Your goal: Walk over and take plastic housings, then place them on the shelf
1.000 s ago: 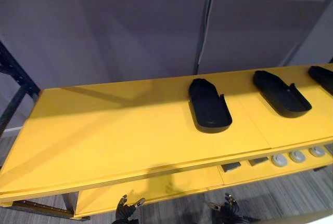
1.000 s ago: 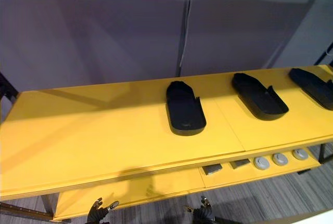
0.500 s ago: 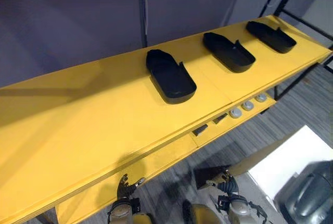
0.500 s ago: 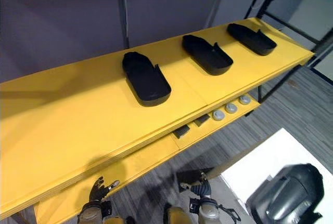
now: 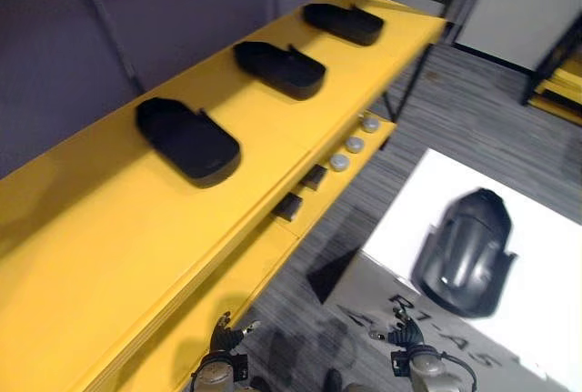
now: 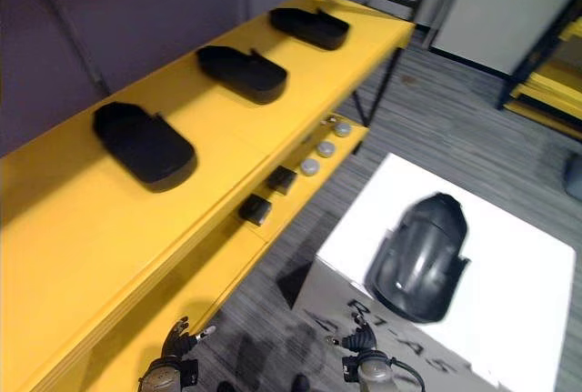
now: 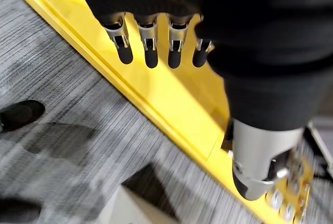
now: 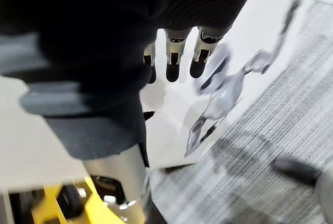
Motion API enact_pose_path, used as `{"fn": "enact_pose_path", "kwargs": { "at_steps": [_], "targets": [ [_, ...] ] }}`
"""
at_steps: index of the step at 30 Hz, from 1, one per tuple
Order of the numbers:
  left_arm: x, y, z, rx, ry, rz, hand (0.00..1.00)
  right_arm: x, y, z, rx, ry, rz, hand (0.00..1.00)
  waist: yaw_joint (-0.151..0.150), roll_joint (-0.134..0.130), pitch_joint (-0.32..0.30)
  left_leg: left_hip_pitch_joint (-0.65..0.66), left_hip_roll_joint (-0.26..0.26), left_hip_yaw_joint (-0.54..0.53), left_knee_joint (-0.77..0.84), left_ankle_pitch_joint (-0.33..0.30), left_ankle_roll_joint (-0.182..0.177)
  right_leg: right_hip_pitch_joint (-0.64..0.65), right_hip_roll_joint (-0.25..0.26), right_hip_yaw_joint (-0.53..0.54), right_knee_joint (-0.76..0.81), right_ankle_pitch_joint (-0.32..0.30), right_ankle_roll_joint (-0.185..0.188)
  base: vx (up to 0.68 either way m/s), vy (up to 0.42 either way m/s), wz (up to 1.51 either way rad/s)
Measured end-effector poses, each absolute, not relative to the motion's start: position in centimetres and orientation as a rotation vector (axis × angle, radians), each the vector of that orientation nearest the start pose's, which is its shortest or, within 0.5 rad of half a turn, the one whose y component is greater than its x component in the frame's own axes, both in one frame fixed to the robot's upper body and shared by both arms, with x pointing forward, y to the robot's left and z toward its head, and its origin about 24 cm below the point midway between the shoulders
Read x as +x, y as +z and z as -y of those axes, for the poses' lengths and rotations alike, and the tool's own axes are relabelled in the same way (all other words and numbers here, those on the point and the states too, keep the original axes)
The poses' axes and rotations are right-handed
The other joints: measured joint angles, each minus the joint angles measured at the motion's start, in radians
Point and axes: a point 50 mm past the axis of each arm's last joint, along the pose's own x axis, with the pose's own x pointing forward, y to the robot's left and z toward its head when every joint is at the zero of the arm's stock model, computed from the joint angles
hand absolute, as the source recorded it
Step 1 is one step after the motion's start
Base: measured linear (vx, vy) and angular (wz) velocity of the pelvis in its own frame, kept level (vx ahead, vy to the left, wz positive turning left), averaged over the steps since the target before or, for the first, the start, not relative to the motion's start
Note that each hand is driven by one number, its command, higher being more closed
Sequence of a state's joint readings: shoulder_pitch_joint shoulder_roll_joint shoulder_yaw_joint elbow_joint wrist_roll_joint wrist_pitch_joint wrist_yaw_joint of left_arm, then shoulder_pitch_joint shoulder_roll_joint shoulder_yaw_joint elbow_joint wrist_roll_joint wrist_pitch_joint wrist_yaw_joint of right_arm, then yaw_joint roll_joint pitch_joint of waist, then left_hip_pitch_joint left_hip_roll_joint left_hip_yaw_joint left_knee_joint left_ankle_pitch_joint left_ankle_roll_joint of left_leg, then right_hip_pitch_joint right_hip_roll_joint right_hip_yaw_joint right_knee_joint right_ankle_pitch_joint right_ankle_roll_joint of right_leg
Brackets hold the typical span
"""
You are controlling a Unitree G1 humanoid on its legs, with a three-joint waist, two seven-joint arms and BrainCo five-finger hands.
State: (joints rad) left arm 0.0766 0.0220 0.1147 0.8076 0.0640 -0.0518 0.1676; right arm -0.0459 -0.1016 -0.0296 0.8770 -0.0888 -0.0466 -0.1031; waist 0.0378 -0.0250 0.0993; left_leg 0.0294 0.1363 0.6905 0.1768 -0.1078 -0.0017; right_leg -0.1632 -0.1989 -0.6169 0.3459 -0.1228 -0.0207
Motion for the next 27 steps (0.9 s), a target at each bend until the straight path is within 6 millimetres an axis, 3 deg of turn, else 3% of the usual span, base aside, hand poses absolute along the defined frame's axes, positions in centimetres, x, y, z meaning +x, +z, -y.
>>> {"fn": "enact_pose_path", "kwargs": {
  "at_steps": [2,5,7,9,11,12,14,15,16,20,22,25,27],
  "targets": [
    [14.5,-13.3,-18.7,0.106,0.259,-0.844,0.00,17.8,-12.2,19.5,-0.216,-0.121,-0.788,0.00,-0.013,0.024,0.012,0.031,0.023,-0.022,0.002,0.003,-0.006,0.026,0.055,0.069,-0.051,0.016,-0.027,-0.07,-0.141,-1.06],
    [14.5,-13.3,-18.9,0.112,0.258,-0.842,0.00,16.4,-12.8,19.4,-0.207,-0.126,-0.822,0.00,-0.023,0.022,0.024,0.011,0.101,-0.042,0.112,-0.019,-0.035,0.044,0.139,0.144,-0.147,0.037,-0.034,-0.10,-0.194,-0.92],
    [15.0,-13.2,-18.7,0.109,0.251,-0.831,0.00,15.5,-13.1,19.7,-0.211,-0.141,-0.844,0.00,-0.024,0.025,0.043,-0.018,0.146,-0.097,0.199,-0.042,-0.033,0.055,0.182,0.181,-0.187,0.035,-0.038,-0.08,-0.187,-0.76],
    [15.1,-13.1,-18.5,0.104,0.250,-0.829,0.00,15.2,-13.2,20.0,-0.212,-0.155,-0.854,0.00,-0.022,0.016,0.071,-0.051,0.106,-0.314,0.228,-0.084,-0.081,0.056,0.217,0.257,-0.201,0.036,-0.036,-0.08,-0.123,-0.73],
    [14.7,-13.3,-18.4,0.099,0.255,-0.841,0.00,15.3,-13.2,20.2,-0.216,-0.167,-0.851,0.00,-0.017,0.013,0.080,-0.068,0.006,-0.575,0.195,-0.120,-0.127,0.055,0.235,0.331,-0.204,0.038,-0.034,-0.05,-0.042,-0.90],
    [14.4,-13.4,-18.5,0.098,0.263,-0.848,0.00,15.4,-13.1,20.2,-0.208,-0.173,-0.849,0.00,-0.015,0.018,0.080,-0.082,-0.042,-0.694,0.183,-0.122,-0.130,0.058,0.251,0.373,-0.222,0.043,-0.025,-0.03,-0.027,-0.89],
    [14.2,-13.4,-18.6,0.088,0.273,-0.852,0.00,15.0,-13.3,20.2,-0.192,-0.182,-0.859,0.00,0.006,0.031,0.079,-0.089,-0.063,-0.767,0.153,-0.116,-0.121,0.058,0.269,0.400,-0.245,0.051,-0.014,-0.02,0.013,-1.15],
    [14.0,-13.6,-18.6,0.081,0.280,-0.860,0.00,14.8,-13.3,20.4,-0.173,-0.199,-0.862,0.00,0.004,0.053,0.068,-0.096,-0.047,-0.766,0.115,-0.096,-0.089,0.059,0.295,0.416,-0.267,0.074,-0.011,-0.02,0.052,-1.15],
    [14.0,-13.5,-18.7,0.082,0.282,-0.860,0.00,14.7,-13.4,20.5,-0.156,-0.218,-0.864,0.00,0.005,0.054,0.067,-0.091,-0.040,-0.747,0.110,-0.102,-0.058,0.059,0.298,0.420,-0.270,0.090,-0.017,0.01,0.088,-0.82],
    [14.4,-13.4,-19.1,0.089,0.286,-0.853,0.00,12.2,-13.7,22.3,-0.044,-0.385,-0.897,0.00,-0.025,0.047,0.056,-0.040,-0.067,-0.716,0.011,-0.086,-0.036,0.059,0.274,0.446,-0.279,0.108,-0.010,0.09,0.096,-0.20],
    [14.3,-13.4,-19.4,0.094,0.292,-0.854,0.00,11.9,-13.4,23.2,-0.018,-0.444,-0.879,0.00,-0.023,0.045,0.054,-0.002,-0.076,-0.698,-0.030,-0.074,-0.037,0.059,0.267,0.466,-0.257,0.137,-0.021,0.16,0.086,-0.12],
    [13.8,-13.5,-19.9,0.101,0.306,-0.866,0.00,13.1,-11.9,25.0,0.009,-0.522,-0.780,0.00,-0.025,0.053,0.046,0.029,-0.076,-0.687,-0.061,-0.068,-0.031,0.060,0.268,0.475,-0.248,0.142,-0.038,0.22,0.088,-0.13],
    [13.9,-13.3,-20.3,0.110,0.310,-0.854,0.00,14.6,-9.4,27.6,-0.008,-0.602,-0.644,0.00,-0.025,0.050,0.043,0.037,-0.086,-0.685,-0.065,-0.066,-0.030,0.064,0.266,0.485,-0.249,0.141,-0.040,0.18,0.096,-0.07]
  ]
}}
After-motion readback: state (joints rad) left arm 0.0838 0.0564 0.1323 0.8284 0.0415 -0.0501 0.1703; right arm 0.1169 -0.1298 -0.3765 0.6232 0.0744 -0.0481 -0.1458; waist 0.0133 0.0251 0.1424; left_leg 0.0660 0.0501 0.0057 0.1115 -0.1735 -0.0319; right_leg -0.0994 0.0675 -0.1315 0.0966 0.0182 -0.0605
